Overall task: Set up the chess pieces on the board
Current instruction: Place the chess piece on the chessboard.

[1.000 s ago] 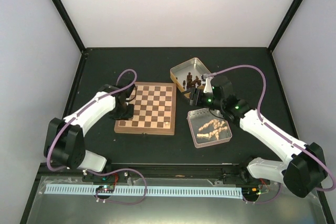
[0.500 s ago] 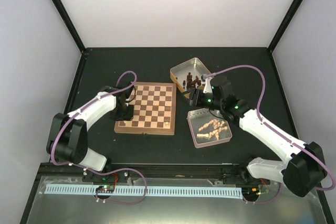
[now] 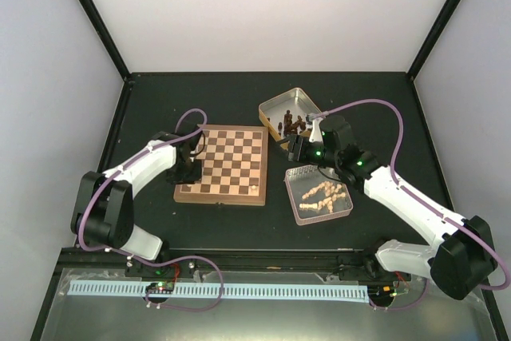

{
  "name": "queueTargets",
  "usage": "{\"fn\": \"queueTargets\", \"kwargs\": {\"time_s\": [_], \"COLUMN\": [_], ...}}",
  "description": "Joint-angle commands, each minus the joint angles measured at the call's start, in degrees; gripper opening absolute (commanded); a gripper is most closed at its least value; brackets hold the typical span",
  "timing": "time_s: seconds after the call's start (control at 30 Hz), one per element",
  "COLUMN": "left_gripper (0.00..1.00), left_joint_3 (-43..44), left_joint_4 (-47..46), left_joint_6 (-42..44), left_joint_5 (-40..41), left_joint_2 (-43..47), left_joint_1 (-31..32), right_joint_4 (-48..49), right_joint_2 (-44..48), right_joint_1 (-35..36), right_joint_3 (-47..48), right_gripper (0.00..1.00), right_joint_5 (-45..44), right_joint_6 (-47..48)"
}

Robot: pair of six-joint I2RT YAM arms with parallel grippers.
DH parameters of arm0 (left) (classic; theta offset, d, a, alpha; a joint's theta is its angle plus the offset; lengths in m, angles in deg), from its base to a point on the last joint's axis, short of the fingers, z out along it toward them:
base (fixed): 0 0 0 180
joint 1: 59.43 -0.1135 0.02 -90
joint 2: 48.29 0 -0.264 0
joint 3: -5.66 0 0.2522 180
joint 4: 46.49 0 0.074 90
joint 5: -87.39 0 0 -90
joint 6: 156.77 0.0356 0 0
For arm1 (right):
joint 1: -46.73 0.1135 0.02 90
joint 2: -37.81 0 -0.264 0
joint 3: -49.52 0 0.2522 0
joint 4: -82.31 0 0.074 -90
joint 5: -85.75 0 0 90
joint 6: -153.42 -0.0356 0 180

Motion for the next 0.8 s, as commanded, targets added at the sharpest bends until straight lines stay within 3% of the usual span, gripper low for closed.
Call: {"fn": "queueTargets", "kwargs": {"time_s": [0.0,0.77], "left_gripper": [0.04,0.06], "left_joint_3": [0.3,-0.7], "left_joint_4": [-2.0,-5.4], "left_joint_6": [-1.1,0.4], "left_joint_5": [4.0,-0.6], "left_joint_2": [2.1,-0.1], "left_joint_1": [-1.1,-3.1], "right_joint_4": [-0.1,-0.1], "right_joint_2": [0.8,0.8], "right_joint_1": [-0.2,-0.2], "right_joint_3": [-0.5,-0.8], "right_gripper": [0.65,0.65], "right_joint_5": [-1.4,-1.7], "right_joint_6": [1.3,1.0]}}
